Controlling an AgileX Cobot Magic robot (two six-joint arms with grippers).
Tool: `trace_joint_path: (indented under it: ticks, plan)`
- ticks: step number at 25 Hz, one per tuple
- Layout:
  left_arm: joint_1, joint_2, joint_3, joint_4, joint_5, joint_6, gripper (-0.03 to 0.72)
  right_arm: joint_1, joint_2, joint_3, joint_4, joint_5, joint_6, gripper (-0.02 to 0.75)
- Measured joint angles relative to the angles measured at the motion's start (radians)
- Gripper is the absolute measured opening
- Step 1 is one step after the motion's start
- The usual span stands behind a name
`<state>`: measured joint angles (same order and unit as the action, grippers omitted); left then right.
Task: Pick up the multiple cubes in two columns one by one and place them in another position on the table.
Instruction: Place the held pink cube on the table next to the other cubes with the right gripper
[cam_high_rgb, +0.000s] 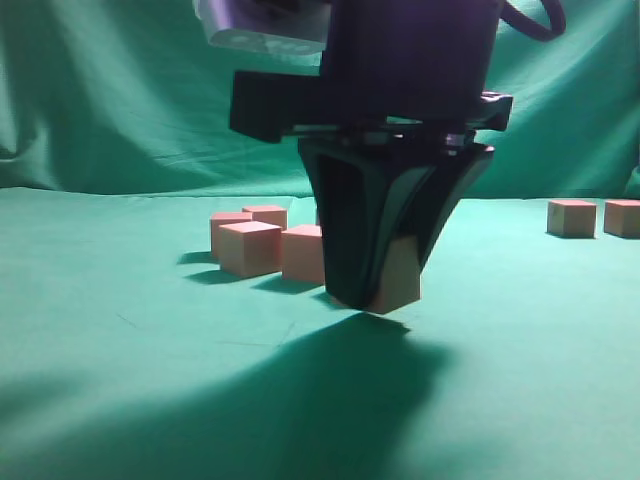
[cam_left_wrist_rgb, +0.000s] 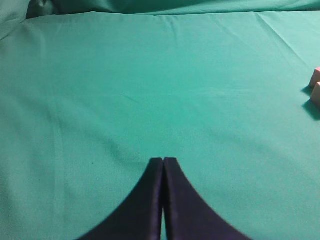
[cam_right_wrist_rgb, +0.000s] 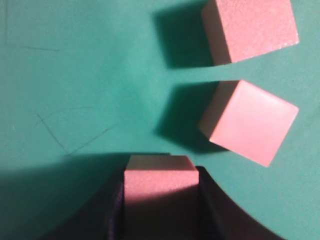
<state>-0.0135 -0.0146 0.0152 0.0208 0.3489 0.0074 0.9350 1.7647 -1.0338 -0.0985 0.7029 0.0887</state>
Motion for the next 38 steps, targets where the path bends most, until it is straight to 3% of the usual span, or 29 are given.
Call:
trace_joint_path:
  ticks: [14, 21, 25, 26, 31, 38]
  plan:
    - [0.0, 0.0, 0.0, 0.0, 0.0, 0.0, 0.0, 0.0, 0.019, 0.0, -0.004, -0.002, 0.001, 0.262]
    - [0.0, 0.0, 0.0, 0.0, 0.0, 0.0, 0.0, 0.0, 0.019, 0.0, -0.004, 0.011, 0.001, 0.571]
    - [0.0, 0.0, 0.0, 0.0, 0.0, 0.0, 0.0, 0.0, 0.012, -0.011, -0.004, 0.084, 0.001, 0.567]
    - [0.0, 0.0, 0.0, 0.0, 0.0, 0.0, 0.0, 0.0, 0.0, -0.019, -0.005, 0.112, 0.001, 0.608]
    - [0.0, 0.0, 0.0, 0.0, 0.0, 0.0, 0.0, 0.0, -0.118, -0.07, -0.047, 0.222, 0.002, 0.592]
    - [0.0, 0.0, 0.0, 0.0, 0.0, 0.0, 0.0, -0.065, -0.292, -0.173, -0.212, 0.384, 0.151, 0.592]
